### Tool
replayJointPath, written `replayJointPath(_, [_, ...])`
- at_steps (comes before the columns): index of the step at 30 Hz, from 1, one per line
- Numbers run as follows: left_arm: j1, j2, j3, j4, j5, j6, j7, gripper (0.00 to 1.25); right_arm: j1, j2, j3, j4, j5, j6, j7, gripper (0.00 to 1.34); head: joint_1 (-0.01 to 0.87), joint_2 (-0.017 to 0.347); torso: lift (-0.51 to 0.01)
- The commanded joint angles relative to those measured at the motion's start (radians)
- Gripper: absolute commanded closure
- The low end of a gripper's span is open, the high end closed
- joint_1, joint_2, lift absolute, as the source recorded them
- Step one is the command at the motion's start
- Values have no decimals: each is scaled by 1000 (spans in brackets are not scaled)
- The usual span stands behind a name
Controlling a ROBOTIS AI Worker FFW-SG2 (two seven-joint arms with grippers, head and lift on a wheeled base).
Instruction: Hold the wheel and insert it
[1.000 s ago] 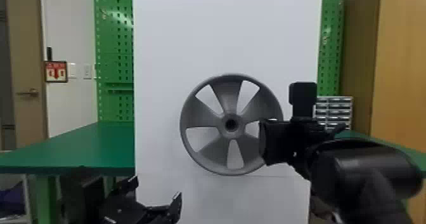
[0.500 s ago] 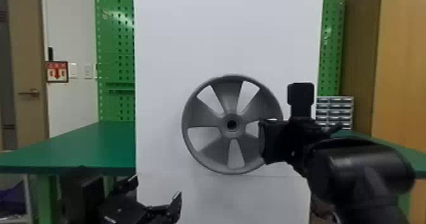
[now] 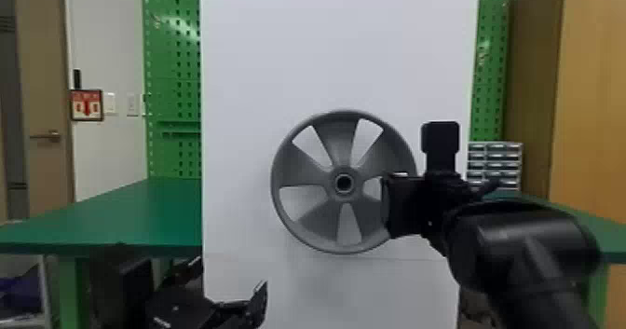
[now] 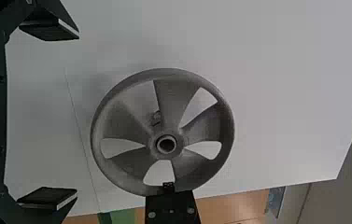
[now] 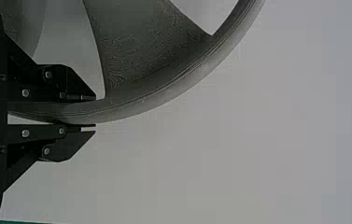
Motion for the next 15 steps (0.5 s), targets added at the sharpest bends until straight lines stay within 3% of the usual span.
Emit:
replayJointPath(1, [3, 0, 1, 0, 0, 0, 0, 101, -2, -2, -4, 12, 1, -9, 0, 1179, 97, 15, -442])
replayJointPath(15, [3, 0, 0, 0, 2, 0, 0, 101, 3, -3, 2, 15, 11, -32, 0, 1168, 97, 15, -442])
